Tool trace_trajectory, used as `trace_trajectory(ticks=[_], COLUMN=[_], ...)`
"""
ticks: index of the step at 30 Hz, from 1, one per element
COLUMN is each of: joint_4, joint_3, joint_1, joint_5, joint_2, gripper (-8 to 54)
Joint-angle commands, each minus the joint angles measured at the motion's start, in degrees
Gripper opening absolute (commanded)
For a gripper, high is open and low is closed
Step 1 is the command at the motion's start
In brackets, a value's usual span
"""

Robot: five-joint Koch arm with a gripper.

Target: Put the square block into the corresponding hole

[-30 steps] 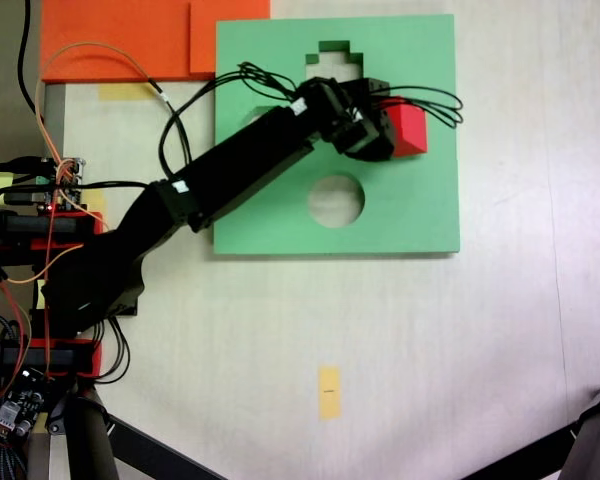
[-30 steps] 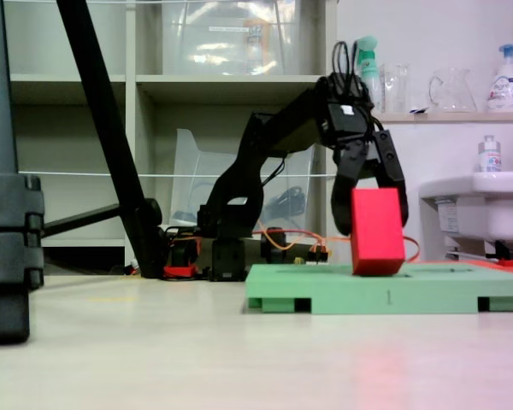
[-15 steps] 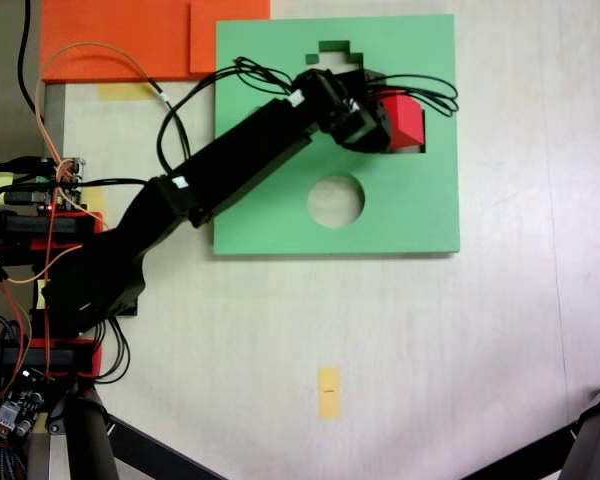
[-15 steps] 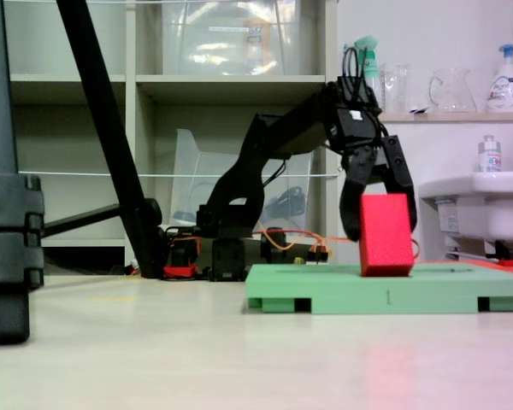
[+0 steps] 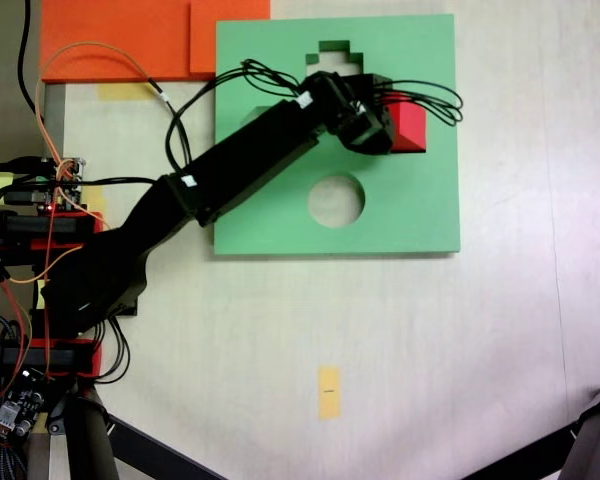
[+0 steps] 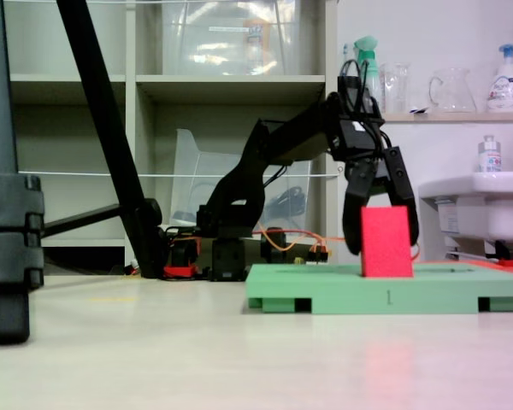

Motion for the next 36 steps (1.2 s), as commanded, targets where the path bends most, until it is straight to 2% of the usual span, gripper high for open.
trace_trajectory(ticks=[1, 8, 18, 36], joint_4=[-4.31, -0.18, 9.58, 3.16], joint_3=[-2.11, -2.20, -2.29, -5.10], joint_1=[0.18, -0.88, -3.25, 3.34], joint_5=[1.14, 0.26, 6.24, 3.60], joint_2=[-0.26, 0.00, 2.99, 0.53], gripper=[15.3, 15.6, 15.5, 15.6])
